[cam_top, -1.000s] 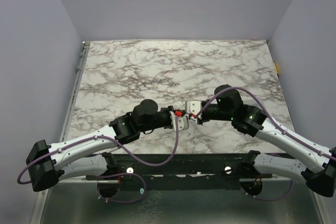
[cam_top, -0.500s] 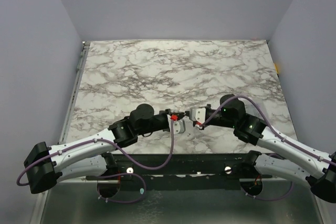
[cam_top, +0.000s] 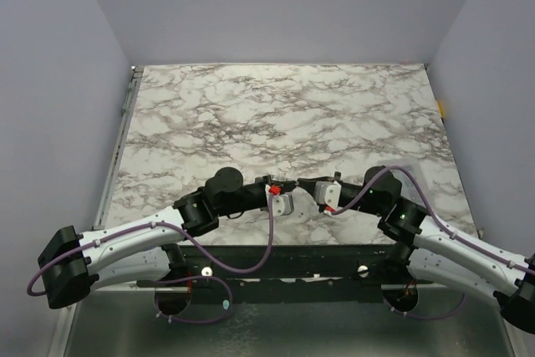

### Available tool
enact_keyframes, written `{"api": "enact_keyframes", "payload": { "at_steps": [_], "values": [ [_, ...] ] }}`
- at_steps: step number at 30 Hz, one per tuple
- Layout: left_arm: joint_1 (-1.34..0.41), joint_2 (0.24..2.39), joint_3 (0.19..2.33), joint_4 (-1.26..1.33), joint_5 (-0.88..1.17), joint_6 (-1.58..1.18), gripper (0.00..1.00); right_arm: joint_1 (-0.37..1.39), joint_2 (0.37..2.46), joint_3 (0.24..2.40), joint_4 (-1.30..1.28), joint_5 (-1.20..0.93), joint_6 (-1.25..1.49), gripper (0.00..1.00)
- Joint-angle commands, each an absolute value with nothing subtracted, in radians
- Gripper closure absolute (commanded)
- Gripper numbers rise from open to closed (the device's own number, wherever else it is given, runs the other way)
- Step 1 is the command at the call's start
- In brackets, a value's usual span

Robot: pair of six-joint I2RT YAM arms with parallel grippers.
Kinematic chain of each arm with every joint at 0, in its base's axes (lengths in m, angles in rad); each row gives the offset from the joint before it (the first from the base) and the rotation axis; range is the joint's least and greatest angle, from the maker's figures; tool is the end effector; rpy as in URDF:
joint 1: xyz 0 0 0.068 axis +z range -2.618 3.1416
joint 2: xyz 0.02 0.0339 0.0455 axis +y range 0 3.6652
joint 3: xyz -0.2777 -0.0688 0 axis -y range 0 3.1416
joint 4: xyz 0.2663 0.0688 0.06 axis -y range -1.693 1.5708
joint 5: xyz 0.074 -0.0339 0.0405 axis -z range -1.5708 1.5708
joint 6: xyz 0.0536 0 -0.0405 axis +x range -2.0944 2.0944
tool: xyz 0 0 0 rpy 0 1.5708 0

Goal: Put the keys on the keyring

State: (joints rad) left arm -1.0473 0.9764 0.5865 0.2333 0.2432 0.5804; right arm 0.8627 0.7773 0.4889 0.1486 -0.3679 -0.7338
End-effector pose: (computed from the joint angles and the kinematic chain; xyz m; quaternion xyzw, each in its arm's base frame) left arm 0.1178 -0.2300 0.2782 0.6027 0.4609 -0.2389 0.6060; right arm 0.1266 0.1775 0.2728 -0.6151 0.4320 0.1793 0.6347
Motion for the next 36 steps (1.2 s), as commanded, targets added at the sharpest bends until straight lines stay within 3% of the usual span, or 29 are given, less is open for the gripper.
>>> {"api": "enact_keyframes", "payload": {
  "at_steps": [1,17,36],
  "values": [
    [-1.063,0.976,0.583,0.328,0.347,0.565,1.00,0.859,0.755,0.460,0.223,-0.358,-0.741,0.99],
    [-1.063,1.003,0.573,0.354,0.352,0.561,1.00,0.879,0.652,0.367,0.287,-0.314,-0.716,0.99],
    [-1.063,1.003,0.553,0.374,0.315,0.569,0.66,0.881,0.641,0.354,0.339,-0.278,-0.724,1.00]
  ]
}}
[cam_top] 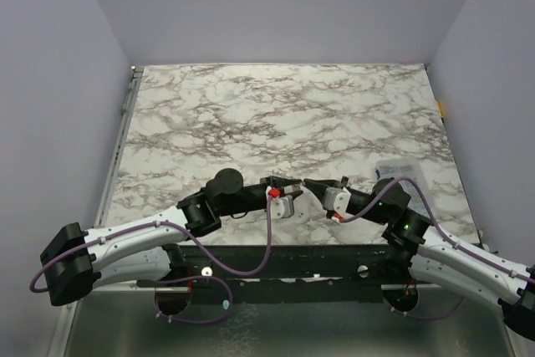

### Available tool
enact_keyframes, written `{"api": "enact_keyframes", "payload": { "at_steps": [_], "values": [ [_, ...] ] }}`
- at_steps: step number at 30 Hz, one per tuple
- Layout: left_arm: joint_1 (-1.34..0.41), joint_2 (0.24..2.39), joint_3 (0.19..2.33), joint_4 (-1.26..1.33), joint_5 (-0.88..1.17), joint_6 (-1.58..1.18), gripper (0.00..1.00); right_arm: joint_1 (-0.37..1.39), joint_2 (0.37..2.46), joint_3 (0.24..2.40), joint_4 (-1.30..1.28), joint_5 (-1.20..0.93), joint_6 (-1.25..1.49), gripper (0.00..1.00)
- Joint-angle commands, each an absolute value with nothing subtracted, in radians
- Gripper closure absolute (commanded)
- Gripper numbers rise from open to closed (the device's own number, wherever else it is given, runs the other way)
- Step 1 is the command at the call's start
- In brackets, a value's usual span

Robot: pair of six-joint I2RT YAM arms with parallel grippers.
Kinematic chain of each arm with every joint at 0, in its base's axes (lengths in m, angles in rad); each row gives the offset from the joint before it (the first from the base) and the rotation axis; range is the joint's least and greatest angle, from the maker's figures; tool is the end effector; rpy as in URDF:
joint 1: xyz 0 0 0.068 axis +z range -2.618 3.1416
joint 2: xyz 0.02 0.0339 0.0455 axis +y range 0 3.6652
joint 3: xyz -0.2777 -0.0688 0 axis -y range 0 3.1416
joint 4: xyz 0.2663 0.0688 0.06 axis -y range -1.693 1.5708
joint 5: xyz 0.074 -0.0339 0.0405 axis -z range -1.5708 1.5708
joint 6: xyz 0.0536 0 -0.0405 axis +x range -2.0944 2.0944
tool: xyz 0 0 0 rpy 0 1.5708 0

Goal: Put the keys on the keyring

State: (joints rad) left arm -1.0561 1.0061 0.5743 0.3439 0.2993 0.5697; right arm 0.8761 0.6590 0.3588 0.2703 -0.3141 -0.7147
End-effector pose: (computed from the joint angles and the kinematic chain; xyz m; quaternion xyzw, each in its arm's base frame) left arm 0.1158 -0.2368 0.2801 0.5989 0.4282 -0.2675 0.6217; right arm 0.1137 0.1623 0.2584 -0.5824 0.4183 0.1673 0.6766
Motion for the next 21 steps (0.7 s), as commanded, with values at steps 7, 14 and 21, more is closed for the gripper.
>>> {"api": "enact_keyframes", "payload": {
  "at_steps": [7,14,21],
  "values": [
    [-1.063,1.002,0.541,0.394,0.283,0.555,0.55,0.881,0.624,0.356,0.357,-0.260,-0.728,0.99],
    [-1.063,1.044,0.554,0.439,0.266,0.507,0.59,0.881,0.612,0.354,0.363,-0.293,-0.715,0.99],
    [-1.063,1.068,0.566,0.455,0.229,0.495,0.64,0.881,0.604,0.351,0.369,-0.306,-0.705,0.99]
  ]
}}
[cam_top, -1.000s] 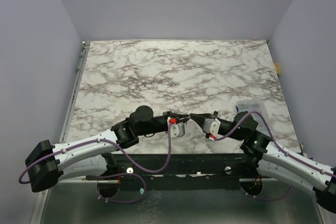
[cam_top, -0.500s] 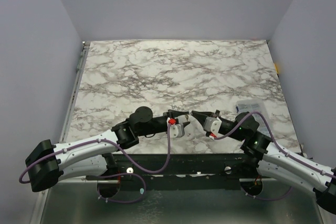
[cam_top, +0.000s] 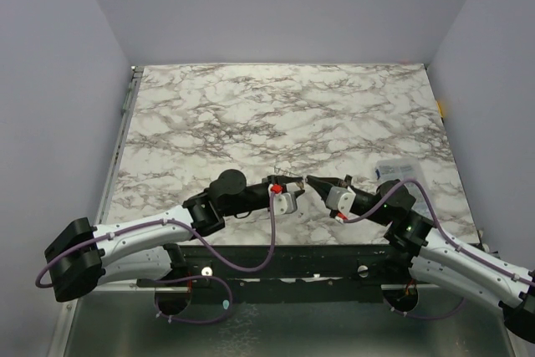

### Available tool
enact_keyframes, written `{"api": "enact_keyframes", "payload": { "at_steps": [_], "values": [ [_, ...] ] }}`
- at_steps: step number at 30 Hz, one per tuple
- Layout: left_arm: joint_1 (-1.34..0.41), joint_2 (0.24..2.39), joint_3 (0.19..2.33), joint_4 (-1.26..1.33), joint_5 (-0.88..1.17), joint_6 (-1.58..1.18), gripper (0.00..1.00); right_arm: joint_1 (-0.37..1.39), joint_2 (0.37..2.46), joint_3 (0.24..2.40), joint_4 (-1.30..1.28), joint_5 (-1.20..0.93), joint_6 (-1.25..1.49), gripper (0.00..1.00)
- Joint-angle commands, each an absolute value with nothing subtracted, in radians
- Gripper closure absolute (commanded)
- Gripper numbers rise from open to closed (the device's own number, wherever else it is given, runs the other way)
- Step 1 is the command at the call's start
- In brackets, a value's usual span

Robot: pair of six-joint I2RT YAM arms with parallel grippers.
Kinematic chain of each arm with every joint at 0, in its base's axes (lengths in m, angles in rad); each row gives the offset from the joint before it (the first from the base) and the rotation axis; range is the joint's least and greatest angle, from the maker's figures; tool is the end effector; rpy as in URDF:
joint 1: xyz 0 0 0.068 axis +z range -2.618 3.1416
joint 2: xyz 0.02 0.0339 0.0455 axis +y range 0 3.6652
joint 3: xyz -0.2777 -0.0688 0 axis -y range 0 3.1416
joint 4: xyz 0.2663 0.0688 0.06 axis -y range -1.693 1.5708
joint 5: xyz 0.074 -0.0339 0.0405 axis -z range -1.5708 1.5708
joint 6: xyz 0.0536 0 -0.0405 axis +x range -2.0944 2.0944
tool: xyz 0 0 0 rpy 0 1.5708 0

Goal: Put the keys on the keyring

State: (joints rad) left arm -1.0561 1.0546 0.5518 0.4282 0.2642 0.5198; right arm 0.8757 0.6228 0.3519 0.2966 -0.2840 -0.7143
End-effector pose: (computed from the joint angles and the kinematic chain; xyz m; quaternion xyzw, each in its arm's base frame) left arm 0.1210 -0.2424 0.2699 0.5783 0.4490 -0.2718 0.6246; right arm 0.1118 0.1575 0.2653 -0.5642 0.4115 0.1556 0.6987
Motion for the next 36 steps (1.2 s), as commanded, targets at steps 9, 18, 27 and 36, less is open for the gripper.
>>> {"api": "enact_keyframes", "payload": {
  "at_steps": [9,18,27,36],
  "values": [
    [-1.063,1.074,0.567,0.479,0.160,0.508,0.80,0.881,0.603,0.354,0.379,-0.322,-0.683,1.00],
    [-1.063,1.121,0.593,0.490,0.163,0.479,0.93,0.881,0.609,0.360,0.387,-0.352,-0.661,0.99],
    [-1.063,1.101,0.592,0.473,0.132,0.492,1.00,0.881,0.604,0.351,0.372,-0.352,-0.655,0.99],
    [-1.065,1.103,0.604,0.438,0.132,0.507,1.00,0.881,0.617,0.342,0.342,-0.339,-0.673,0.68]
  ]
}}
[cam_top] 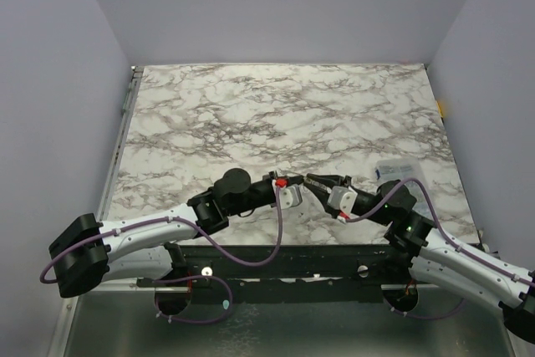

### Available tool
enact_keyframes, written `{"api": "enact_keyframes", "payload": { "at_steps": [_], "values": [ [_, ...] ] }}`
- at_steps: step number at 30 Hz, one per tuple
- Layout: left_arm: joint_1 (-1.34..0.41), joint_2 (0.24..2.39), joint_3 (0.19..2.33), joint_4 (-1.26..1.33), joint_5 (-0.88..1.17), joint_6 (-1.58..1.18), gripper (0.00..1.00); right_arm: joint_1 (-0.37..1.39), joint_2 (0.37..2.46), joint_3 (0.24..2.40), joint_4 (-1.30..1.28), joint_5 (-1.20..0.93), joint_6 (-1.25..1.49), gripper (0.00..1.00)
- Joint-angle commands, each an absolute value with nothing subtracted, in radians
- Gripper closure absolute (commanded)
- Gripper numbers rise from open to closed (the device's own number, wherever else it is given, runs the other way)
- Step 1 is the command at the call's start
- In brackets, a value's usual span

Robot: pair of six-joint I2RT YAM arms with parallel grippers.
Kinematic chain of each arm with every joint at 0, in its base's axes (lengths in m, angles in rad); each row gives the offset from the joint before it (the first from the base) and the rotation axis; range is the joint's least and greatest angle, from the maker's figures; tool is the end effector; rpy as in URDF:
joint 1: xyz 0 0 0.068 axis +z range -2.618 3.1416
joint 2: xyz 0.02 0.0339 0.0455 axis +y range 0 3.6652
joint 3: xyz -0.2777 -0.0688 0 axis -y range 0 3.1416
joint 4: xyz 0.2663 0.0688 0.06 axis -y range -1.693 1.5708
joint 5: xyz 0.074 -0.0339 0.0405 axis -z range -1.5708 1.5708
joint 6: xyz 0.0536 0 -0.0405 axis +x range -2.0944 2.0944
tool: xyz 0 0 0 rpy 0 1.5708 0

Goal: Put the keys on the keyring

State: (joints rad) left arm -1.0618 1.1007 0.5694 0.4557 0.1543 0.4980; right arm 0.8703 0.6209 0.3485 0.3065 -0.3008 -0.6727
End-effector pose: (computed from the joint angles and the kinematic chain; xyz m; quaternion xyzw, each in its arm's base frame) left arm 0.1296 -0.2492 0.2683 0.5514 0.4830 -0.2429 0.6354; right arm 0.1115 0.1569 0.2655 -0.5563 0.4174 0.1737 0.6972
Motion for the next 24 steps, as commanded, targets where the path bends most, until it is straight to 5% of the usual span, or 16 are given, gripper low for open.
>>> {"api": "enact_keyframes", "payload": {
  "at_steps": [1,24],
  "values": [
    [-1.065,1.101,0.605,0.434,0.132,0.510,1.00,0.881,0.618,0.344,0.335,-0.334,-0.679,0.66],
    [-1.129,1.136,0.620,0.349,0.052,0.607,1.00,0.881,0.707,0.427,0.093,-0.285,-0.714,0.55]
  ]
}}
